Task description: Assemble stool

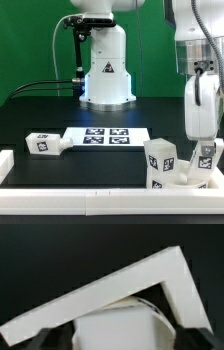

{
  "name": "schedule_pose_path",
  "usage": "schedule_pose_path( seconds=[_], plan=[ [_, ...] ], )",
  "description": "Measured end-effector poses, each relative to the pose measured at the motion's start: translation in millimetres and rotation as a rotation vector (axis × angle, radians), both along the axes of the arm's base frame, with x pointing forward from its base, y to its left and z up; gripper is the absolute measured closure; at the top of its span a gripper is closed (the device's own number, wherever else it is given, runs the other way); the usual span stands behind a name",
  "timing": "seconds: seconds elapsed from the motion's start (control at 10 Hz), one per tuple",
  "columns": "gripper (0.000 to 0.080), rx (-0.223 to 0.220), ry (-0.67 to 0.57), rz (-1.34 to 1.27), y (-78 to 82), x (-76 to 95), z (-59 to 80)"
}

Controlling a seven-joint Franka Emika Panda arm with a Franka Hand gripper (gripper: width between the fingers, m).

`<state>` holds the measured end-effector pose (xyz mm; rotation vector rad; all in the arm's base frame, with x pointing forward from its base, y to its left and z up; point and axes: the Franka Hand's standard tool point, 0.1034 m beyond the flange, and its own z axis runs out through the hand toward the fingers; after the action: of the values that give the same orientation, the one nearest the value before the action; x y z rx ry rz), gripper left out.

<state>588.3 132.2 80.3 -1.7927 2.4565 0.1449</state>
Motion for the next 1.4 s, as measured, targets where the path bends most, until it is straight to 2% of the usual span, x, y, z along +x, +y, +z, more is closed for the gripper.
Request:
schedule_pose_path(
  seconds=[0.1,0.3,0.7,0.8,1.1,1.4],
  plan=[
    [0.0176,0.007,-0.003,0.085,0.4,0.8,4.0],
    [0.0154,0.008,-0.053,0.379,1.3,5.2,11.9],
    [0.0151,-0.005,-0.097,0.664,-0.6,6.3,11.1],
    [0.0151,-0.017,-0.105,0.787,-1.3,5.6,11.0],
    [0.0151,-0.091,-0.135,1.339,-0.7,7.4,12.6],
    [0.0151,-0.105,-0.148,1.494,-3.8,9.3,12.5]
  ],
)
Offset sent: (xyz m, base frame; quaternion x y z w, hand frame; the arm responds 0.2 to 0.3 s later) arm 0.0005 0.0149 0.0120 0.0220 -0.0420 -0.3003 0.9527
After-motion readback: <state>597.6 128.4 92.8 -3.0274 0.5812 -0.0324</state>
